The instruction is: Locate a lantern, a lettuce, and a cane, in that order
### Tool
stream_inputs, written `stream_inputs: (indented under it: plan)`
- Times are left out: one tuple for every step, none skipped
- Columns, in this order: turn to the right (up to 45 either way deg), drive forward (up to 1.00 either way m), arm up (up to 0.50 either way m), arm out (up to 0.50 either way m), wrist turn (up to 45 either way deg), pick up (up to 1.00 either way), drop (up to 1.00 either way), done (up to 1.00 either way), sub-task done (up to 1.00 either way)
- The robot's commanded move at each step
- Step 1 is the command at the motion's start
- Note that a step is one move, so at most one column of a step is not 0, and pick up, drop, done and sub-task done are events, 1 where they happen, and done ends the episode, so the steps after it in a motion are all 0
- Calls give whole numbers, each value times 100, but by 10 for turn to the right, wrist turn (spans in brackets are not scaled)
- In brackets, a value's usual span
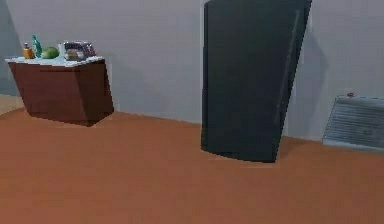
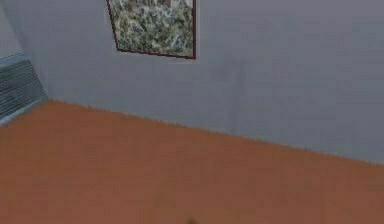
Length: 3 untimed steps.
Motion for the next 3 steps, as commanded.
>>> stream_inputs:
  plan:
    - [450,0,0,0,0,0,0,0,0]
    - [450,0,0,0,0,0,0,0,0]
    - [150,0,0,0,0,0,0,0,0]
